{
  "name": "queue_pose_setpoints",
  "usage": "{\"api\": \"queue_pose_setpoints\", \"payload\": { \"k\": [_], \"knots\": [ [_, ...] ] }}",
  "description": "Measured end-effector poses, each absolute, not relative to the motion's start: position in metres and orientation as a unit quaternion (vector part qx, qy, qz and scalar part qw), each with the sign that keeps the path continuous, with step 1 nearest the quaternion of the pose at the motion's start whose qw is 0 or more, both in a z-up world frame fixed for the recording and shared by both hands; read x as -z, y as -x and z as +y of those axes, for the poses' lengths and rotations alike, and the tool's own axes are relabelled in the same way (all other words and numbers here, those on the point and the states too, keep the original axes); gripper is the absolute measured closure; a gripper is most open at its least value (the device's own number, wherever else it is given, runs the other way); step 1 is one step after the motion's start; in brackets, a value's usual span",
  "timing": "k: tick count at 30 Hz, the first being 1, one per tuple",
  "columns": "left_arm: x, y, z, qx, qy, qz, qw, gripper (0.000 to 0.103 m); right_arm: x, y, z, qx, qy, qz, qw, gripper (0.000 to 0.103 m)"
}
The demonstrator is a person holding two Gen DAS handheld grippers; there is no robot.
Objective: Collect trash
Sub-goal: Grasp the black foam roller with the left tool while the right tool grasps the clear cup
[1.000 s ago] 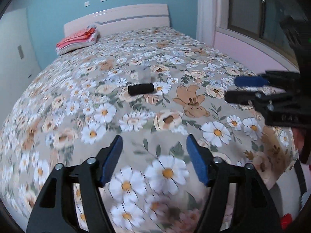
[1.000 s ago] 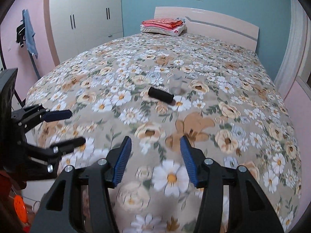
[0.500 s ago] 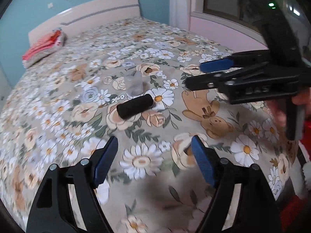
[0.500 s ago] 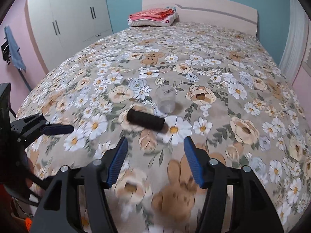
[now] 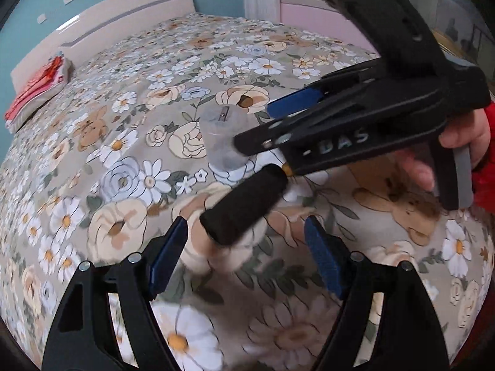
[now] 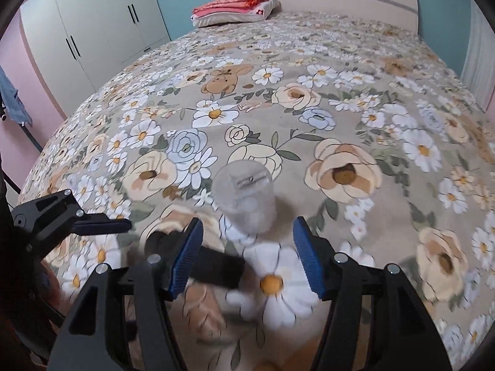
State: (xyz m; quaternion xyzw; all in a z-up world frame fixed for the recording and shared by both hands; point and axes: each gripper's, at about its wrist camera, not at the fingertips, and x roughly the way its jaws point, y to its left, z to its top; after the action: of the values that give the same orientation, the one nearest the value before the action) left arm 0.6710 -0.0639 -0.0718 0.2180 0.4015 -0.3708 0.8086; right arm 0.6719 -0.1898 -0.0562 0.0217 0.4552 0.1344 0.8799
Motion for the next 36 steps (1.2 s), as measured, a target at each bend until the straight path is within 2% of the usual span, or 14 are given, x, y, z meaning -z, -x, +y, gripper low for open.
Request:
{"api": "queue_pose_setpoints", "payload": {
  "k": [11,12,13,17,22,27,30,36],
  "knots": [
    [0.109,-0.7,-0.089,0.396,-0.222,0.386,0.803,0.028,0.089,-0.713,-0.176,-0.126,-0.013,0.455,0.881,0.041],
    [0.111,-0.701,-0.089,0.394,-0.219,0.386,0.805,0.037,0.089,-0.714,-0.176,-0.124,-0.012,0.452,0.883,0.043],
    [0.112,-0.702,-0.089,0.398,-0.212,0.39,0.803,0.04,0.09,-0.714,-0.175,-0.128,-0.013,0.447,0.885,0.053],
    [0.115,-0.705,-0.082,0.398,-0.18,0.409,0.801,0.043,0.091,-0.714,-0.177,-0.131,-0.016,0.444,0.886,0.053],
    [0.111,-0.698,-0.073,0.368,-0.159,0.422,0.813,0.064,0.084,-0.706,-0.185,-0.129,-0.038,0.44,0.888,0.053],
    [0.103,-0.686,-0.065,0.342,-0.125,0.448,0.816,0.066,0.074,-0.694,-0.19,-0.124,-0.043,0.439,0.889,0.053],
    [0.092,-0.677,-0.063,0.325,-0.11,0.454,0.822,0.071,0.063,-0.682,-0.192,-0.122,-0.048,0.435,0.891,0.053],
    [0.058,-0.648,-0.055,0.3,-0.102,0.449,0.836,0.071,0.024,-0.649,-0.195,-0.119,-0.043,0.416,0.9,0.053]
  ]
}}
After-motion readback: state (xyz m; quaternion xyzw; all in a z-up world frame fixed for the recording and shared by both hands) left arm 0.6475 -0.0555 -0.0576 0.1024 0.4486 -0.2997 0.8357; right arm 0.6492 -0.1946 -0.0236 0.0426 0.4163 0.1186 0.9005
